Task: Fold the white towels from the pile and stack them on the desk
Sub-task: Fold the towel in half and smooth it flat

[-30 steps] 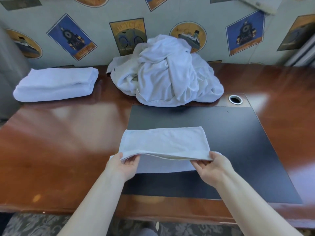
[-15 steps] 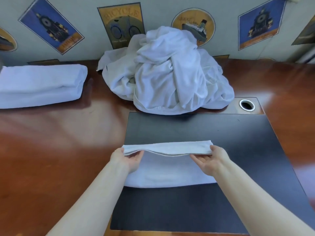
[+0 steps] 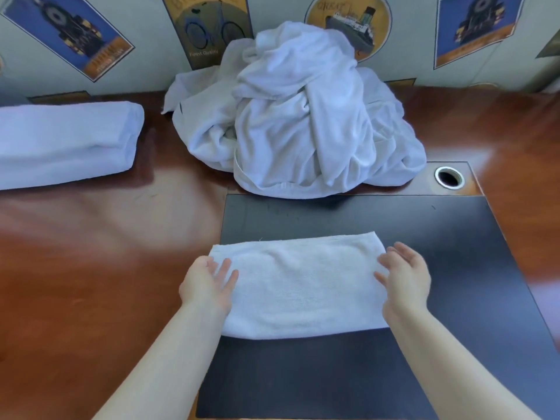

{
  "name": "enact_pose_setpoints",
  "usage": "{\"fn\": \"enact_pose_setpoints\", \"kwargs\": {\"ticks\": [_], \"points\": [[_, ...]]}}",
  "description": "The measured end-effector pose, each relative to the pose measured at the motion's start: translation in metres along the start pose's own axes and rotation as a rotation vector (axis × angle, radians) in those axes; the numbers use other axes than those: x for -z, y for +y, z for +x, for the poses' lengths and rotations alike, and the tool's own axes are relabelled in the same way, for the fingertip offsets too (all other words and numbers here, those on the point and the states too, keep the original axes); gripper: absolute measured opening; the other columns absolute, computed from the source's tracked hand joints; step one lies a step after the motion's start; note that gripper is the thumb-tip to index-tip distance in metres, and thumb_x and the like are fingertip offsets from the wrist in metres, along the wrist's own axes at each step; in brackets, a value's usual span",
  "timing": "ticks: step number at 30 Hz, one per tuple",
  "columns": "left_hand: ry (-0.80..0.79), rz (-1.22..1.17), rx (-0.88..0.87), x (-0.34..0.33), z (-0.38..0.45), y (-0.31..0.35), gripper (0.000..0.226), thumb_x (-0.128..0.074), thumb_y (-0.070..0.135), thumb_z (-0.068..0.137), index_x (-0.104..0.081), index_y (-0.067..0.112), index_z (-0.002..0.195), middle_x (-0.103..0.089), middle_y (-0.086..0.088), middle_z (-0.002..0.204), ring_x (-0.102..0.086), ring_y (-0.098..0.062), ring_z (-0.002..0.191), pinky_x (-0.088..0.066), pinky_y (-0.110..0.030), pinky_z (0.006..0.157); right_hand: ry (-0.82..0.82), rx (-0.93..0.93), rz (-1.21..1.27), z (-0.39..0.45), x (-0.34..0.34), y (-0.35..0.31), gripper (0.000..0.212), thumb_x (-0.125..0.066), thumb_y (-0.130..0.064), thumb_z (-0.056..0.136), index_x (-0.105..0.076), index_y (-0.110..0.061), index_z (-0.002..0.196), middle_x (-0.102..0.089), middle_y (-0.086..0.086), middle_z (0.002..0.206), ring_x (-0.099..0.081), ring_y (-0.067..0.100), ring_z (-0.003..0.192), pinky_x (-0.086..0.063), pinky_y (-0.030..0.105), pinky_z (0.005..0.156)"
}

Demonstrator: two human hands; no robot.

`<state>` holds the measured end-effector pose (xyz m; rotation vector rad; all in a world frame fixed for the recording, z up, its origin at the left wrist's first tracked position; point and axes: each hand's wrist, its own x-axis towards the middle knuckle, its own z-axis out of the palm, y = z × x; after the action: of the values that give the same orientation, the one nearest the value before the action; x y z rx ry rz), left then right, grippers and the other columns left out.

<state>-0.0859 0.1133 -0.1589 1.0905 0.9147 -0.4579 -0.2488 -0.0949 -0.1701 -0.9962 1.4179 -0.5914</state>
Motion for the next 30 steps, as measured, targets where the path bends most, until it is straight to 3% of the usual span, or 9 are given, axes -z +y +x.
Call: {"fn": "enact_pose_setpoints", "kwargs": {"ticks": [3,7,10,12,16,19,23,27,30], "points": [[0.075,0.573,-0.454,0.028,0.013,-0.016,0.039,-0.059,0.009,0.089,-0.056,0.016,0.128,-0.058,-0.001,0.125,-0.058,-0.016,0.105,-0.049,-0.037,0.093,0.003,0.145,-0.42,0.01,0.017,0.014,0.033,-0.063,-0.02,0.088,-0.06,-0.023,0.12,-0.063,-0.009,0.117,-0.057,0.012,0.104,-0.043,0.032,0.092],[0.057,0.987,-0.609,0.066,0.03,-0.028,0.025,-0.064,0.024,0.089,-0.057,0.022,0.114,-0.058,0.001,0.113,-0.052,-0.024,0.111,-0.046,-0.044,0.091,0.014,0.149,-0.691,0.018,0.04,0.032,0.021,-0.065,-0.034,0.086,-0.058,-0.028,0.105,-0.061,-0.02,0.091,-0.057,0.019,0.105,-0.044,0.046,0.097],[-0.009,1.06,-0.579,0.084,0.03,-0.029,0.023,-0.067,0.033,0.089,-0.056,0.021,0.105,-0.061,0.003,0.094,-0.059,-0.018,0.088,-0.045,-0.035,0.067,-0.02,0.138,-0.791,0.017,0.049,0.04,0.017,-0.059,-0.043,0.088,-0.059,-0.028,0.095,-0.059,-0.019,0.085,-0.056,0.017,0.091,-0.04,0.04,0.093],[-0.028,1.113,-0.578,0.091,0.03,-0.026,0.024,-0.069,0.036,0.088,-0.056,0.02,0.101,-0.061,0.002,0.089,-0.058,-0.014,0.081,-0.044,-0.033,0.062,-0.045,0.128,-0.873,0.015,0.051,0.04,0.024,-0.053,-0.047,0.092,-0.059,-0.024,0.088,-0.061,-0.011,0.083,-0.054,0.019,0.087,-0.029,0.035,0.085],[-0.034,1.097,-0.5,0.096,0.028,-0.024,0.023,-0.067,0.037,0.09,-0.059,0.016,0.094,-0.06,0.004,0.092,-0.056,-0.016,0.084,-0.045,-0.034,0.068,-0.111,0.146,-0.846,0.015,0.056,0.035,0.03,-0.045,-0.039,0.094,-0.043,-0.018,0.073,-0.047,-0.001,0.07,-0.04,0.02,0.066,-0.025,0.036,0.076],[-0.03,0.991,-0.456,0.094,0.024,-0.024,0.019,-0.066,0.032,0.092,-0.06,0.016,0.083,-0.06,-0.002,0.092,-0.055,-0.017,0.083,-0.048,-0.037,0.073,-0.172,0.158,-0.77,0.014,0.06,0.029,0.028,-0.043,-0.035,0.093,-0.035,-0.017,0.074,-0.035,0.001,0.071,-0.03,0.02,0.066,-0.025,0.035,0.071],[-0.021,0.889,-0.404,0.098,0.02,-0.024,0.022,-0.066,0.024,0.092,-0.059,0.004,0.094,-0.058,-0.008,0.093,-0.054,-0.026,0.086,-0.049,-0.045,0.079,-0.188,0.217,-0.805,0.015,0.068,0.029,0.032,-0.039,-0.035,0.096,-0.034,-0.012,0.074,-0.038,0.001,0.07,-0.032,0.019,0.063,-0.026,0.033,0.058],[0.001,1.116,-0.519,0.113,0.023,-0.033,0.017,-0.065,0.023,0.092,-0.058,0.008,0.099,-0.06,-0.006,0.097,-0.055,-0.024,0.084,-0.048,-0.039,0.072,-0.151,0.327,-0.962,0.016,0.074,0.037,0.031,-0.037,-0.033,0.097,-0.035,-0.012,0.074,-0.044,0.001,0.069,-0.037,0.021,0.061,-0.027,0.032,0.054],[0.009,1.309,-0.628,0.115,0.024,-0.033,0.025,-0.067,0.027,0.09,-0.052,0.012,0.102,-0.059,-0.001,0.097,-0.057,-0.023,0.085,-0.046,-0.036,0.068,-0.149,0.401,-1.089,0.023,0.079,0.041,0.02,-0.045,-0.031,0.096,-0.048,-0.014,0.086,-0.055,0.0,0.086,-0.052,0.024,0.082,-0.036,0.034,0.062]]}}
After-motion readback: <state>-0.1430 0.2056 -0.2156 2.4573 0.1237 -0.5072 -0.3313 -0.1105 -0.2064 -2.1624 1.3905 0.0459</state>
